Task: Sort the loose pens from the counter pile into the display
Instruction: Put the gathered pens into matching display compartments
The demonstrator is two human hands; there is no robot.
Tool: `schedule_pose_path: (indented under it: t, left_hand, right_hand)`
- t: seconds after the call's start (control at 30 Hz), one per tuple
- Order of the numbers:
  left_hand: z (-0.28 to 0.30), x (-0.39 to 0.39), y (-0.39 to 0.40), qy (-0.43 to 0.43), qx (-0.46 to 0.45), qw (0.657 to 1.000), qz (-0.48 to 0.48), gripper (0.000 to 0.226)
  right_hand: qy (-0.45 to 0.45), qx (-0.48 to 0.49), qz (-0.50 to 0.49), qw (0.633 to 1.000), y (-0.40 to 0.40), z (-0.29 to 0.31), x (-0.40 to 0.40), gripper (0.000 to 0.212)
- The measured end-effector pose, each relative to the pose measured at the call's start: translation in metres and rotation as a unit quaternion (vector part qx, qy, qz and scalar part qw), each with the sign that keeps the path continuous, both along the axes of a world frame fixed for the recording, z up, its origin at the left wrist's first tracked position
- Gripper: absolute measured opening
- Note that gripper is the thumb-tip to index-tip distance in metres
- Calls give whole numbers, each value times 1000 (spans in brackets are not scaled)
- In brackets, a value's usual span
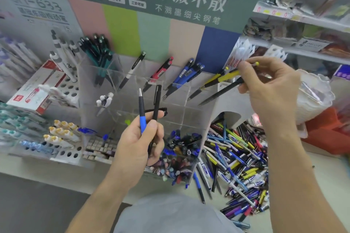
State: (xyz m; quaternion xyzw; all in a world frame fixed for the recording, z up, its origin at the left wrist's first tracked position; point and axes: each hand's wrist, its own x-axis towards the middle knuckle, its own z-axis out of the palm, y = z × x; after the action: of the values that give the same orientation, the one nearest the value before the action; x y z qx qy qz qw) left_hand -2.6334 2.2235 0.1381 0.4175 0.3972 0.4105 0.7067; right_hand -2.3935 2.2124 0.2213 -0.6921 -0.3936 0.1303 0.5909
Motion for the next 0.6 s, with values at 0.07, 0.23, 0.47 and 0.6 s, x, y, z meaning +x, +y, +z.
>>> schedule_pose_path:
  t: [0.07, 0.23, 0.47, 0.6]
  left_hand:
    - [0, -1, -1, 7, 2, 1000, -5, 23]
    - [-6, -7, -3, 22, 11, 1000, -17, 27]
    - [-12, -19, -6, -6, -52, 999, 11, 27]
    - [-11, -23, -3, -23, -65, 997, 30, 29]
  right_hand:
    - [0, -38, 22, 999, 10, -7, -2, 5]
    - [-7, -80, 53, 995, 17, -23, -7, 6]
    - [17, 72, -37, 997, -5, -15, -16, 23]
    - [20, 130, 42, 990, -18, -23, -48, 24]
